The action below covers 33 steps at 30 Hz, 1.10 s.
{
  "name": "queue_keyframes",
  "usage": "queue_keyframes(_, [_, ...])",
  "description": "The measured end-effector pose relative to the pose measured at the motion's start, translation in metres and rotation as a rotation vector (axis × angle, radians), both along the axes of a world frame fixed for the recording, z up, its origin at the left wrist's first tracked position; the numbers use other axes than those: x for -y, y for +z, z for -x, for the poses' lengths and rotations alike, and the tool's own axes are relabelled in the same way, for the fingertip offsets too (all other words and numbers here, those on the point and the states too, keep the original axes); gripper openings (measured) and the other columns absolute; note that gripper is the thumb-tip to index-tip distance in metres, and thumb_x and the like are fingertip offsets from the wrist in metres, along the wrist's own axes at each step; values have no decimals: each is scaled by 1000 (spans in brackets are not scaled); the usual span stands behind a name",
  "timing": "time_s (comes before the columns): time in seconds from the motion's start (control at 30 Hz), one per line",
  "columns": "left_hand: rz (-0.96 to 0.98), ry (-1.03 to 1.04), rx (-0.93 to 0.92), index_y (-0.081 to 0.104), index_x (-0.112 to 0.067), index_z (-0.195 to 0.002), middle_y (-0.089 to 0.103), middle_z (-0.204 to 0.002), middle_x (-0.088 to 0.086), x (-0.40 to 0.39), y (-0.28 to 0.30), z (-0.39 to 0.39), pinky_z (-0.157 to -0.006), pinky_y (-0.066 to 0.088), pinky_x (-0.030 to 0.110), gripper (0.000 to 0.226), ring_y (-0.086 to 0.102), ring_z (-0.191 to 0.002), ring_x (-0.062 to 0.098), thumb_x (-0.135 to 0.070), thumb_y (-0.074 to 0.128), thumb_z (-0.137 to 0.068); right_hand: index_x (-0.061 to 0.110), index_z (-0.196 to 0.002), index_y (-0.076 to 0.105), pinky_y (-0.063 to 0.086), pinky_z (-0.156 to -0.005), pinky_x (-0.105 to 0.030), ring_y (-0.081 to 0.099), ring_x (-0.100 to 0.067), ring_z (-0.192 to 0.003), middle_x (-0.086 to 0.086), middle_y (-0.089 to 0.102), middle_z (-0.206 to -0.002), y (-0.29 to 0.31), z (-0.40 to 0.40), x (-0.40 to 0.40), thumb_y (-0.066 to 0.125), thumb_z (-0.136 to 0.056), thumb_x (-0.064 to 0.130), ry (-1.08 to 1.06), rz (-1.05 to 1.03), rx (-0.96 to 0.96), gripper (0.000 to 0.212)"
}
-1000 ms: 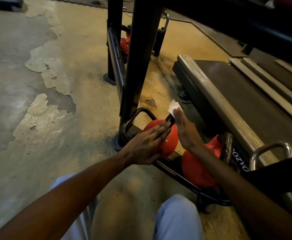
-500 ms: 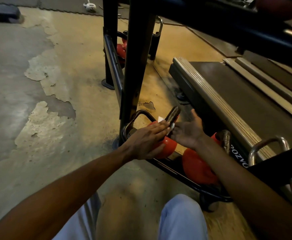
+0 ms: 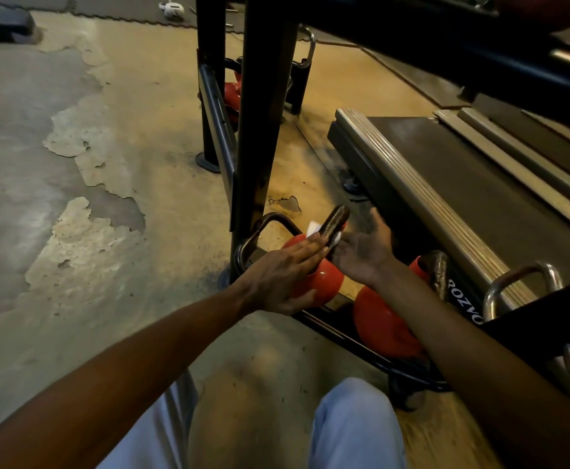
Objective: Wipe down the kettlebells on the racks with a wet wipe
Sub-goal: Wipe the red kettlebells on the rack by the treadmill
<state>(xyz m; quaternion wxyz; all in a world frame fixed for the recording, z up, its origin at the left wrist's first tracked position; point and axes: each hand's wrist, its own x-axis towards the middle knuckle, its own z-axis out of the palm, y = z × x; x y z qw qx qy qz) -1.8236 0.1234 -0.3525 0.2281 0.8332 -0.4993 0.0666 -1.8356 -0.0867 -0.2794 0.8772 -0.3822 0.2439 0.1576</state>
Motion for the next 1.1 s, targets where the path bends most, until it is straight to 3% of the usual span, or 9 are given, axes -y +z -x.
queue_keyframes(0.07, [3,1,2,36,-8,-161,30,-169,15,-1,5,-2,-114,47,52,76,27,-157,28,-53,52,-101,-16,-148,34,47,-104,-48,56,-43,-130,-34,58,-140,0,1,-3,35,-90,85,79,30,-18,116])
queue_keyframes(0.23, [18,-4,-9,31,-6,-162,32,-167,20,20,36,-20,-128,25,41,72,28,-157,29,-48,48,-106,-11,-153,34,45,-112,-47,59,-40,-126,-29,58,-139,-3,-7,-4,37,-94,79,-156,40,26,108])
queue_keyframes(0.33, [-55,4,-44,32,-6,-162,26,-169,18,30,42,-26,-127,28,41,78,24,-158,28,-57,43,-104,-11,-150,38,42,-111,-49,57,-40,-126,-27,60,-137,-3,-3,-5,35,-94,80,-55,84,14,107])
queue_keyframes(0.47, [-55,-2,-54,30,-7,-162,28,-169,19,32,45,-25,-124,29,40,79,26,-157,28,-57,49,-105,-12,-154,32,40,-118,-50,54,-45,-133,-33,53,-145,-1,-4,12,39,-93,79,-203,-20,22,110])
queue_keyframes(0.67, [-112,16,-103,31,-6,-162,22,-171,15,47,55,-38,-129,17,35,86,19,-160,23,-68,35,-102,-12,-140,48,49,-107,-49,58,-44,-130,-31,61,-138,-2,8,9,37,-88,86,-19,15,6,111])
queue_keyframes(0.8, [-67,16,-124,47,-10,-155,36,-165,14,48,56,-46,-124,33,40,78,35,-154,23,-67,29,-106,-9,-137,54,47,-97,-32,61,-27,-118,-26,63,-136,-12,8,11,34,-93,81,-255,9,20,102])
queue_keyframes(0.93, [-55,5,-111,51,-10,-153,38,-165,12,49,53,-49,-124,33,38,80,37,-153,21,-68,26,-105,-10,-133,57,52,-84,-30,66,-18,-74,-14,69,-91,-14,18,-5,34,-97,77,-234,60,38,97])
queue_keyframes(1.03, [-38,18,-128,50,-13,-154,38,-165,10,49,50,-46,-126,31,38,78,35,-154,19,-69,28,-105,-11,-136,51,50,-96,-30,69,-23,-85,-21,66,-122,-11,15,-1,35,-97,76,-333,-16,3,97])
queue_keyframes(1.1, [-36,22,-138,49,-15,-155,37,-166,9,48,48,-45,-126,29,38,73,33,-154,18,-67,32,-107,-8,-140,52,50,-77,-20,64,-17,-63,-18,67,-116,-14,10,1,31,-95,80,-333,-57,-25,101])
